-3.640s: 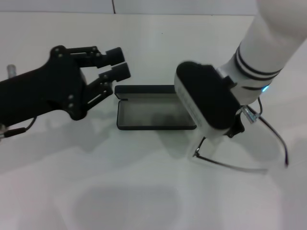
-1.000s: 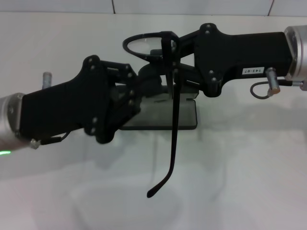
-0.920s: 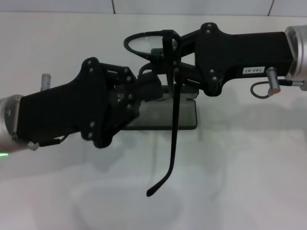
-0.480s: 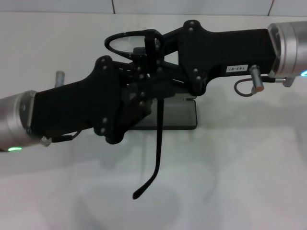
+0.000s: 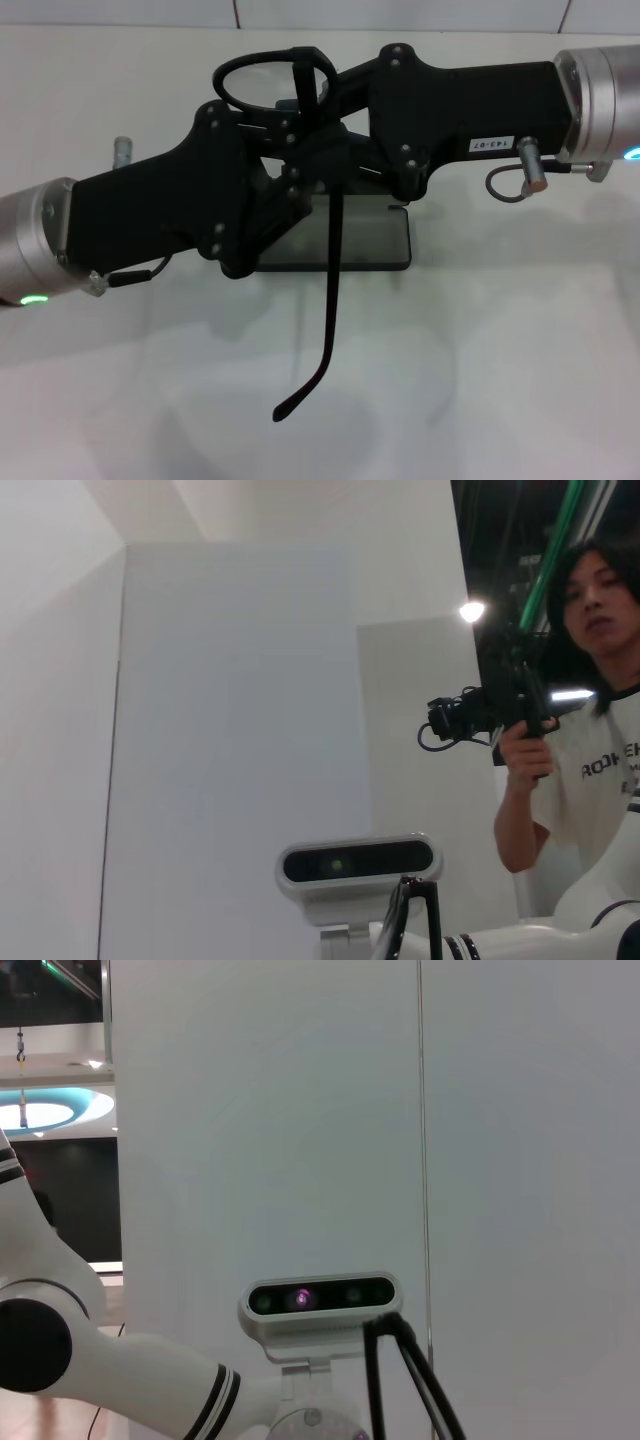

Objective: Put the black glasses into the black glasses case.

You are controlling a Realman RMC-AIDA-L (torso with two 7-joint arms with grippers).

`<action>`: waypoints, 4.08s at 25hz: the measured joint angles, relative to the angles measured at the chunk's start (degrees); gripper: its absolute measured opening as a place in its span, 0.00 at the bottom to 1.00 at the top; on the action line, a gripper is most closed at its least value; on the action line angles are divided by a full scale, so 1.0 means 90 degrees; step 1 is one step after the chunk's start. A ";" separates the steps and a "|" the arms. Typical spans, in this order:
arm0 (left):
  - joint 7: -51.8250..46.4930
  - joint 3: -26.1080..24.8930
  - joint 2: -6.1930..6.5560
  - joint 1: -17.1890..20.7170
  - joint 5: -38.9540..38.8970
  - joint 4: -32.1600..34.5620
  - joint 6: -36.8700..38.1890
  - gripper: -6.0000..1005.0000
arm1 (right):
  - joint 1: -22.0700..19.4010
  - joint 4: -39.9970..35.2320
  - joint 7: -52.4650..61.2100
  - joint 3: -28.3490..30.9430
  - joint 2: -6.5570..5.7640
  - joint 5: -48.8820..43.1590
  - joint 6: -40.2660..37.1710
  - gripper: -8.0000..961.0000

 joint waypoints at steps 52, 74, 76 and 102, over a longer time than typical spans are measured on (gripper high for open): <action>0.2052 0.2138 -0.0033 -0.0316 -0.1719 -0.0497 0.0535 0.07 | 0.0786 0.3285 -0.2748 0.0489 0.0011 0.3156 -0.1747 0.12; 0.2457 0.1843 -0.0014 -0.0235 -0.2259 -0.1036 0.0351 0.08 | 0.0994 0.3056 -0.2675 -0.0759 -0.0018 0.2779 -0.0430 0.12; 0.2458 0.1801 -0.0013 -0.0226 -0.2260 -0.1061 0.0335 0.08 | 0.1000 0.3039 -0.2637 -0.0766 -0.0008 0.2666 -0.0379 0.12; 0.2387 0.1737 -0.0002 -0.0195 -0.2253 -0.1243 0.0243 0.08 | 0.1038 0.2852 -0.2538 -0.1179 -0.0009 0.2446 0.0009 0.12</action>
